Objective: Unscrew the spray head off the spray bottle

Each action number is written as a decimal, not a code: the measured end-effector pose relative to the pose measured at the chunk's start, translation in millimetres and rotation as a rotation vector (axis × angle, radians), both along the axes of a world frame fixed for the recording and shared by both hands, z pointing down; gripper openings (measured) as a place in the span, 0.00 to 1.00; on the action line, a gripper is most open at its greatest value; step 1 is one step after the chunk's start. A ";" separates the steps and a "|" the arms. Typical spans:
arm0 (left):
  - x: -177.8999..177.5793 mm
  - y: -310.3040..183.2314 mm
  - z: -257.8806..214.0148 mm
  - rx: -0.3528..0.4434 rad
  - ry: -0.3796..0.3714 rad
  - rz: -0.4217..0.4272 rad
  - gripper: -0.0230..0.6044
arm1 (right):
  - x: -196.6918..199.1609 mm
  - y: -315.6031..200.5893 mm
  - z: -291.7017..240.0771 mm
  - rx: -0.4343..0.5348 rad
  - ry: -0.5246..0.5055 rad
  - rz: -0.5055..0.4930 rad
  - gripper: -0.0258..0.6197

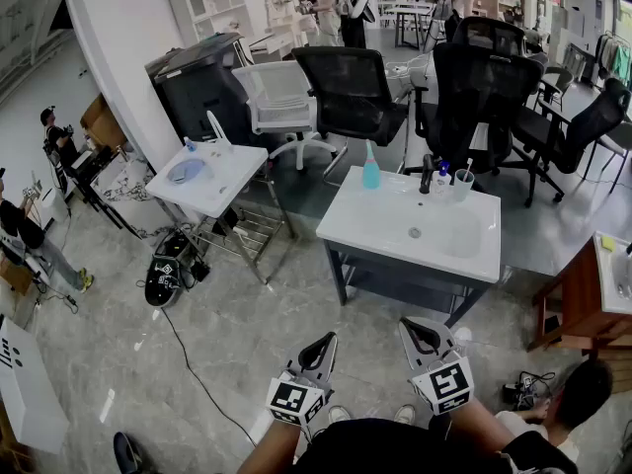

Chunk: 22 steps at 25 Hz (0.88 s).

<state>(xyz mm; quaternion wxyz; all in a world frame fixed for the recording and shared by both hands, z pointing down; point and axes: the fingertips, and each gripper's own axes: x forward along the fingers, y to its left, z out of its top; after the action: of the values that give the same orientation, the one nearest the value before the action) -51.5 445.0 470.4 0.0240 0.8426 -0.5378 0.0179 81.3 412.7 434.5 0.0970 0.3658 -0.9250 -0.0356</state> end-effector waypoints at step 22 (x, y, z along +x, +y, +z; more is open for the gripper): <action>-62.5 13.4 11.5 -0.018 0.017 -0.024 0.06 | -59.1 2.6 4.0 -0.057 -0.047 0.005 0.05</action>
<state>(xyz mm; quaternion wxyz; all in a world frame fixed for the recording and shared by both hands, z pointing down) -113.9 458.4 482.0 0.0366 0.8360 -0.5473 0.0154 22.2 415.3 438.5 0.0857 0.3658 -0.9268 -0.0004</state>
